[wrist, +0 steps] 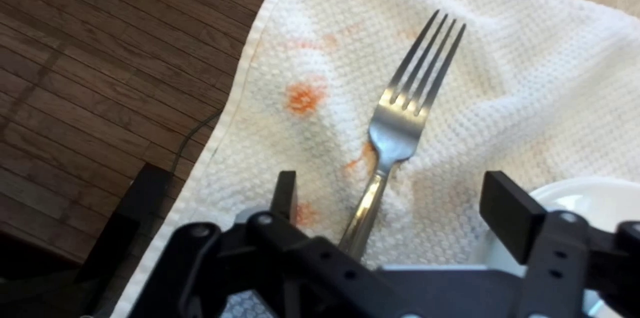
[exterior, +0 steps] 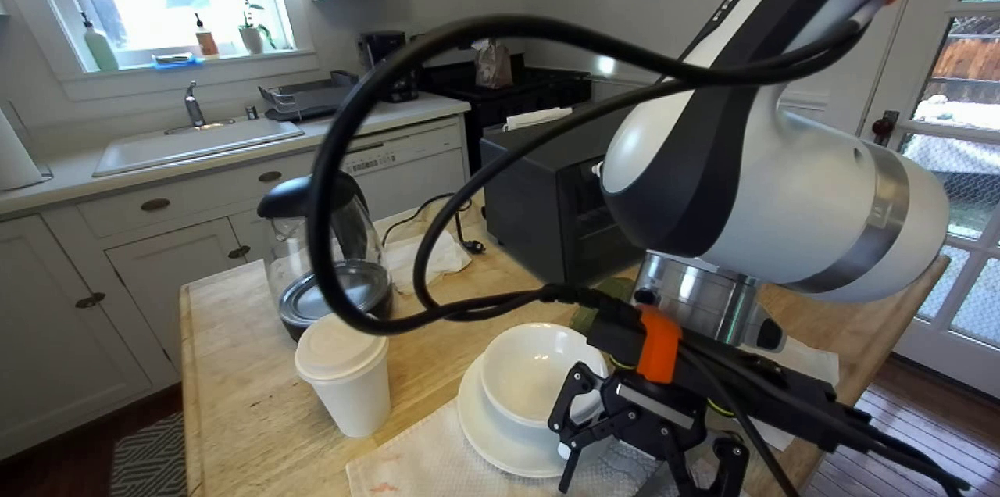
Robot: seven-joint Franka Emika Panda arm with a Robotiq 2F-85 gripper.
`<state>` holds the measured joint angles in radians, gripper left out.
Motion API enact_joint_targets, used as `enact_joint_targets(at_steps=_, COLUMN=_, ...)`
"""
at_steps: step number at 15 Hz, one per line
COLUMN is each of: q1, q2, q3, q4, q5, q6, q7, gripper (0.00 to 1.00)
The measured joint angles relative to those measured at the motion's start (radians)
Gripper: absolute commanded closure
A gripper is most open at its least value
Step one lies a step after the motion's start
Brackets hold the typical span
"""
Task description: Put the fork into the cup
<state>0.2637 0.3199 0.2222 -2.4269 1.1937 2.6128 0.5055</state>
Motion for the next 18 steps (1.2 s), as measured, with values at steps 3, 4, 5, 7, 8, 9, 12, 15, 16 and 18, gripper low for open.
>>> enact_joint_targets(at_steps=3, q1=0.006, q2=0.004, q3=0.0, q4=-0.004, q5=-0.001, q6=0.0, q7=0.003, gripper=0.1)
enact_joint_targets(at_steps=4, q1=0.007, q2=0.005, q3=-0.001, q4=-0.004, q5=-0.002, q6=0.0, q7=0.004, gripper=0.09)
enact_joint_targets(at_steps=5, q1=0.009, q2=0.006, q3=-0.002, q4=-0.004, q5=-0.002, q6=0.0, q7=0.005, gripper=0.08)
enact_joint_targets(at_steps=7, q1=0.012, q2=0.007, q3=-0.005, q4=-0.004, q5=-0.003, q6=0.0, q7=0.008, gripper=0.11)
enact_joint_targets(at_steps=8, q1=0.013, q2=0.007, q3=-0.006, q4=-0.004, q5=-0.003, q6=0.0, q7=0.01, gripper=0.12)
enact_joint_targets(at_steps=9, q1=0.014, q2=0.008, q3=-0.007, q4=-0.004, q5=-0.004, q6=0.0, q7=0.011, gripper=0.1)
enact_joint_targets(at_steps=12, q1=0.015, q2=0.009, q3=-0.008, q4=-0.004, q5=-0.005, q6=0.0, q7=0.018, gripper=0.06)
enact_joint_targets(at_steps=15, q1=0.016, q2=0.013, q3=-0.009, q4=-0.003, q5=-0.009, q6=0.0, q7=0.025, gripper=0.01)
enact_joint_targets(at_steps=16, q1=0.016, q2=0.015, q3=-0.01, q4=-0.003, q5=-0.013, q6=0.0, q7=0.03, gripper=0.03)
enact_joint_targets(at_steps=18, q1=0.016, q2=0.02, q3=-0.011, q4=-0.003, q5=-0.026, q6=-0.001, q7=0.045, gripper=0.01)
